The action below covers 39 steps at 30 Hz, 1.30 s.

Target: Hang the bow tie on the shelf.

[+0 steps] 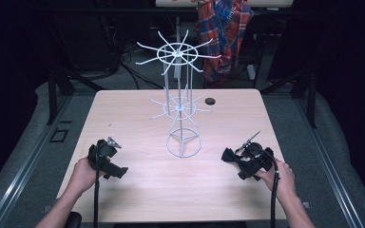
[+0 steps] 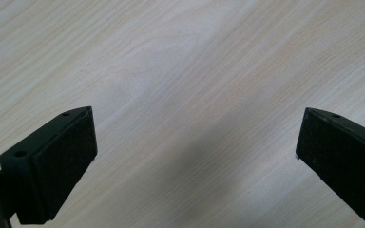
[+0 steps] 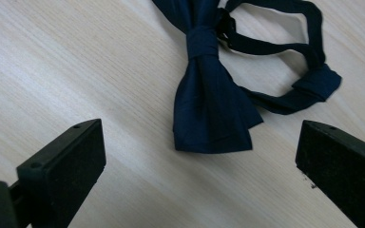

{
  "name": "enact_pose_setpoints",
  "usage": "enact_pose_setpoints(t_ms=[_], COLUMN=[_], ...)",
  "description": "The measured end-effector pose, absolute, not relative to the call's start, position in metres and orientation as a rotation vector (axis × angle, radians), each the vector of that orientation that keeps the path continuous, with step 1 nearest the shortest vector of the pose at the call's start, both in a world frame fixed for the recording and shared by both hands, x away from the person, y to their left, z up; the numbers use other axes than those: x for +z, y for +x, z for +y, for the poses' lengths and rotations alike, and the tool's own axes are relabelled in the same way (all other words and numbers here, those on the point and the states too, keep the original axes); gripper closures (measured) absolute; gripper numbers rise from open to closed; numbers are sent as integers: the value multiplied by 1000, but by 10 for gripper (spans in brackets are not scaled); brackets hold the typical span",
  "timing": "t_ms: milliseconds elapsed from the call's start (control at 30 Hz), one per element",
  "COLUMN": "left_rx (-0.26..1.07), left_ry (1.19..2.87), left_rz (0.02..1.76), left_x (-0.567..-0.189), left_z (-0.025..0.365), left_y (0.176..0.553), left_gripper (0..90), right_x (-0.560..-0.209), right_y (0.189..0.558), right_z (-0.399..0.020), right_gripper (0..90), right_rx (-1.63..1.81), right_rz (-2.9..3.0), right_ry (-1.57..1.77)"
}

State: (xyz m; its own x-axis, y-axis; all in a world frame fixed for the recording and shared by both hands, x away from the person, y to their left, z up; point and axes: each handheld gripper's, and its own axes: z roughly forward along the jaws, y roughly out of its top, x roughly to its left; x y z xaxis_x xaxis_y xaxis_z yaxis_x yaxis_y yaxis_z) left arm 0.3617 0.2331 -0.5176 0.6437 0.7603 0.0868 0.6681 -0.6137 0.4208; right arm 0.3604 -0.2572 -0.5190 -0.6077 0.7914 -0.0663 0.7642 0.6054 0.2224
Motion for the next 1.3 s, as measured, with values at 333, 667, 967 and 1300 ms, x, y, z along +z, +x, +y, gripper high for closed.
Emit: enact_pose_setpoints(t_ms=[333, 667, 967, 1300], left_rx=[366, 367, 355, 360], left_ry=[2515, 2516, 2522, 2525], left_rz=[1138, 1135, 1126, 1126], left_x=[-518, -518, -519, -520], left_z=[233, 232, 231, 230], left_y=[362, 362, 362, 363], left_gripper=[0, 0, 0, 0], right_x=[-530, -541, -544, -541], right_y=[366, 365, 367, 367], right_z=[-249, -246, -247, -241], right_gripper=[102, 310, 468, 447], right_rx=[222, 194, 169, 164], right_rz=[2700, 2632, 2622, 2598], right_ry=[1291, 1320, 1332, 1301])
